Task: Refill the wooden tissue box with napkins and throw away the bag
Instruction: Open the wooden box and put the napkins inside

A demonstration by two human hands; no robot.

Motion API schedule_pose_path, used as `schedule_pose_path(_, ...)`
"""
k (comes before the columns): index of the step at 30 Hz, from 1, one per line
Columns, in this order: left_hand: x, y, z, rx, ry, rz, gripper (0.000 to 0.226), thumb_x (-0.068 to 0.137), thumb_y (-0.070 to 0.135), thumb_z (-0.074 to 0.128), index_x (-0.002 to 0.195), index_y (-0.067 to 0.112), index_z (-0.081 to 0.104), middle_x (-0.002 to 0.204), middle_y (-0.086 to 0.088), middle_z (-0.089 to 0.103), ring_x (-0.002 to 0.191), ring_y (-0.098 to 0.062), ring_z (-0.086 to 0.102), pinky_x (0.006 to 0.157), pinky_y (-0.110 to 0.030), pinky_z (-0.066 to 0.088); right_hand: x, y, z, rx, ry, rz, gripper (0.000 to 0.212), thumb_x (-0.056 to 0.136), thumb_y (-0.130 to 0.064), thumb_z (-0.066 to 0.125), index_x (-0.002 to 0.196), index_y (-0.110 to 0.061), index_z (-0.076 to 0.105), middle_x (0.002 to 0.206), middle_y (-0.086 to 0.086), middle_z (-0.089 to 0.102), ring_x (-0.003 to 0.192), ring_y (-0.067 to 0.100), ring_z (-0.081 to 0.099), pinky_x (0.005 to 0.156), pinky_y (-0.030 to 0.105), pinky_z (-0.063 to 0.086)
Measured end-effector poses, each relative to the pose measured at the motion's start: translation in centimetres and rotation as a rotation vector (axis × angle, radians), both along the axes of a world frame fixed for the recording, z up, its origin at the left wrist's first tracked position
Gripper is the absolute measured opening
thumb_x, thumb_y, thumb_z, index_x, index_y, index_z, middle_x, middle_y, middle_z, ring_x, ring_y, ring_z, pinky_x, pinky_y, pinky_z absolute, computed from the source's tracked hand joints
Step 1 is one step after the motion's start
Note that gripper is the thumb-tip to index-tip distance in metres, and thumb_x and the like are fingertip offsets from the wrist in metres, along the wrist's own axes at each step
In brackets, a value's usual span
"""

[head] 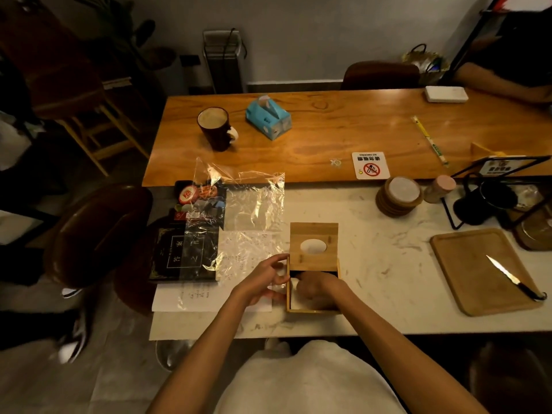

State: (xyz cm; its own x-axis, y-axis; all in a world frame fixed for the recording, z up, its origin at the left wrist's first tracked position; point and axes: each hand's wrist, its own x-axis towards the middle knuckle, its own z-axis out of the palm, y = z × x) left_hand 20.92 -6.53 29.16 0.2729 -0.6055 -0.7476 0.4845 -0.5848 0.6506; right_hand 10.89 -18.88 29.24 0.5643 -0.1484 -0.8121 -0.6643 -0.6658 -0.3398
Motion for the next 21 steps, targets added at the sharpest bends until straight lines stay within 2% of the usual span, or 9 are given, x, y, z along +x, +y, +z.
schedule_pose_path(3, -0.1, 0.0, 0.4, -0.004, -0.005, 0.002, 0.06, 0.089, -0.01, 0.043, 0.113, 0.043, 0.059, 0.136, -0.006, 0.048, 0.105, -0.023, 0.064, 0.074, -0.047, 0.061, 0.1, 0.3, -0.4, -0.067, -0.017, -0.014, 0.042, 0.094, -0.025, 0.039, 0.135, -0.025, 0.052, 0.13, 0.005, 0.06, 0.113, 0.026, 0.057, 0.091, 0.033, 0.044)
schedule_pose_path(5, -0.2, 0.0, 0.5, -0.006, -0.012, 0.004, 0.058, 0.09, -0.008, 0.043, 0.117, 0.041, 0.057, 0.137, -0.006, 0.048, 0.107, -0.023, 0.064, 0.073, -0.046, 0.061, 0.0, 0.4, -0.3, -0.082, -0.043, -0.025, 0.042, 0.094, -0.027, 0.039, 0.135, -0.03, 0.052, 0.133, 0.004, 0.058, 0.118, 0.026, 0.054, 0.098, 0.036, 0.042)
schedule_pose_path(9, -0.5, -0.1, 0.6, 0.004, -0.019, 0.015, 0.056, 0.093, -0.006, 0.039, 0.123, 0.038, 0.055, 0.138, -0.005, 0.047, 0.098, -0.017, 0.065, 0.074, -0.045, 0.061, -0.6, 0.7, -0.7, -0.134, -0.116, -0.033, 0.046, 0.088, -0.034, 0.047, 0.133, -0.032, 0.051, 0.136, 0.005, 0.057, 0.12, 0.027, 0.055, 0.1, 0.039, 0.044)
schedule_pose_path(12, -0.5, 0.0, 0.6, -0.002, -0.027, 0.009, 0.057, 0.092, -0.007, 0.044, 0.129, 0.036, 0.053, 0.137, -0.006, 0.047, 0.103, -0.02, 0.062, 0.077, -0.047, 0.06, -1.5, 1.1, -0.9, -0.229, -0.086, 0.071, 0.056, 0.083, -0.032, 0.053, 0.139, -0.031, 0.044, 0.137, 0.008, 0.054, 0.124, 0.033, 0.051, 0.103, 0.045, 0.039)
schedule_pose_path(14, -0.5, 0.0, 0.6, -0.001, -0.036, -0.003, 0.058, 0.091, -0.006, 0.048, 0.13, 0.036, 0.053, 0.137, -0.006, 0.047, 0.109, -0.025, 0.06, 0.08, -0.049, 0.06, -2.0, 1.1, -1.1, -0.284, -0.109, 0.099, 0.056, 0.084, -0.027, 0.056, 0.139, -0.027, 0.043, 0.136, 0.01, 0.055, 0.124, 0.033, 0.052, 0.104, 0.046, 0.038)
schedule_pose_path(18, -0.5, 0.0, 0.6, 0.004, -0.036, -0.003, 0.056, 0.091, -0.005, 0.047, 0.126, 0.039, 0.053, 0.137, -0.006, 0.048, 0.112, -0.026, 0.06, 0.08, -0.051, 0.059, -2.3, 0.8, -1.3, -0.273, -0.162, 0.085, 0.051, 0.087, -0.015, 0.053, 0.137, -0.026, 0.047, 0.128, 0.008, 0.062, 0.114, 0.031, 0.06, 0.095, 0.044, 0.049)
schedule_pose_path(21, -0.5, 0.0, 0.6, 0.005, -0.034, 0.003, 0.054, 0.091, -0.003, 0.044, 0.124, 0.039, 0.054, 0.138, -0.006, 0.048, 0.118, -0.03, 0.059, 0.084, -0.057, 0.056, -2.3, 0.7, -1.4, -0.266, -0.161, 0.065, 0.047, 0.088, -0.015, 0.053, 0.134, -0.022, 0.048, 0.127, 0.009, 0.062, 0.111, 0.032, 0.062, 0.09, 0.045, 0.053)
